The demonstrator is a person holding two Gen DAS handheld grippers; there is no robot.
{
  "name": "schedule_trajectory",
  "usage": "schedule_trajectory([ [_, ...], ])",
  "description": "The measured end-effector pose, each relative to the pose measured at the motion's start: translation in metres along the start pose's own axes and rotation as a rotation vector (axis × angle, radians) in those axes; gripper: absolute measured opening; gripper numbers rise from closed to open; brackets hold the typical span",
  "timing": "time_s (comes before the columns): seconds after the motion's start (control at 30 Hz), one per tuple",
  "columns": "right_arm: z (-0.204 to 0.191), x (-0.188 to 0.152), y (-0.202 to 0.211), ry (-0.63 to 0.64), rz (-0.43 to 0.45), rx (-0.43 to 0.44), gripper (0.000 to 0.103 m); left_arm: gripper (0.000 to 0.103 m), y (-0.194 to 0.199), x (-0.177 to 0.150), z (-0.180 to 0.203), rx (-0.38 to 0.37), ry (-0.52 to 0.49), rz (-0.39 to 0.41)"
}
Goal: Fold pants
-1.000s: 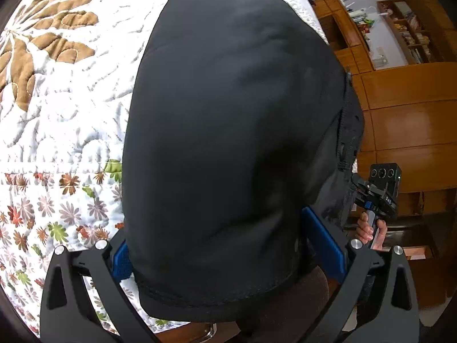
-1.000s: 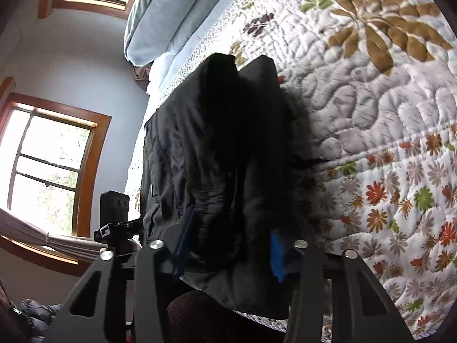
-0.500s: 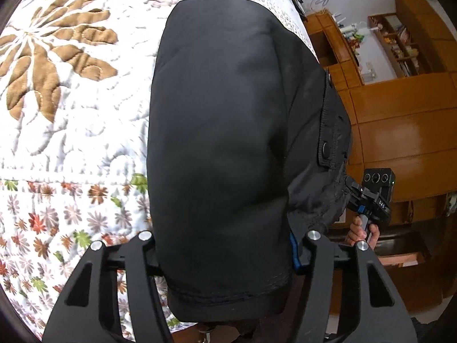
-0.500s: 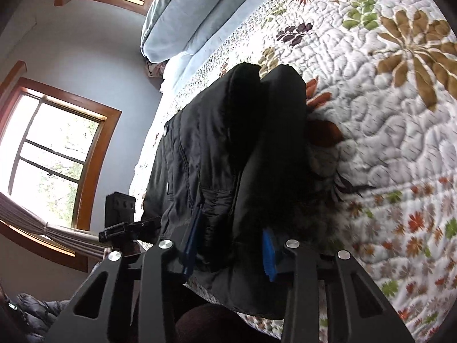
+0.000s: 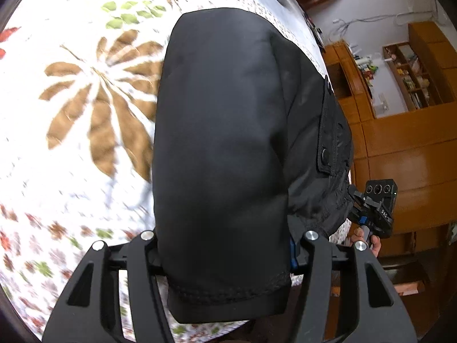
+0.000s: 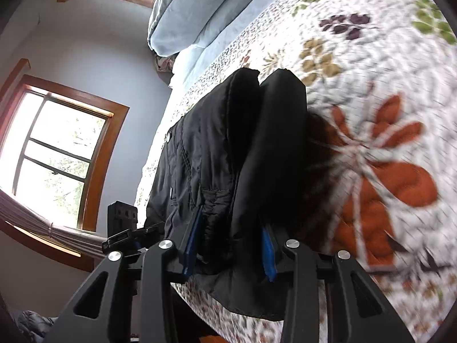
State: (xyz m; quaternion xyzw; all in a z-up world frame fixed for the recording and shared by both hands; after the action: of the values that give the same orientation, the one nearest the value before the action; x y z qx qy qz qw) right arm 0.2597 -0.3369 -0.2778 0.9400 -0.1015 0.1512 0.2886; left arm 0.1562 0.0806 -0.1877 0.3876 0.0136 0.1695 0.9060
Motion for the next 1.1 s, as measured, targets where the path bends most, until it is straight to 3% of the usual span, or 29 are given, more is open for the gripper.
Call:
schedule_trajectory([
  [0.37, 0.006, 0.016, -0.020, -0.021, 0.012, 0.009, 0.038, 0.059, 0.020, 0.023, -0.019, 0.041, -0.019, 0.033],
  [0.73, 0.018, 0.012, -0.018, -0.045, 0.012, 0.043, 0.039, 0.066, 0.031, -0.005, -0.022, 0.028, -0.023, 0.054],
  [1.1, 0.024, 0.018, -0.024, -0.059, 0.006, 0.050, 0.041, 0.068, 0.026, -0.006, -0.012, 0.026, -0.015, 0.051],
])
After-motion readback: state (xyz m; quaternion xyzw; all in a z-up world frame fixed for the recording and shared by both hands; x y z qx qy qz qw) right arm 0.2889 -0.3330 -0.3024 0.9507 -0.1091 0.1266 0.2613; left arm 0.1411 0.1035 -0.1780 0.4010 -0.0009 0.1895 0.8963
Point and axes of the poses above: each gripper's, at about its wrist camera, not at the fingertips, and y roughly against the way its jaws point, z to its right, x to its top, the point moved 3 cm from there along -y, roughly the way its jaws point, and after that the axes turned 5 degrees about y, right-handed, at the moved point
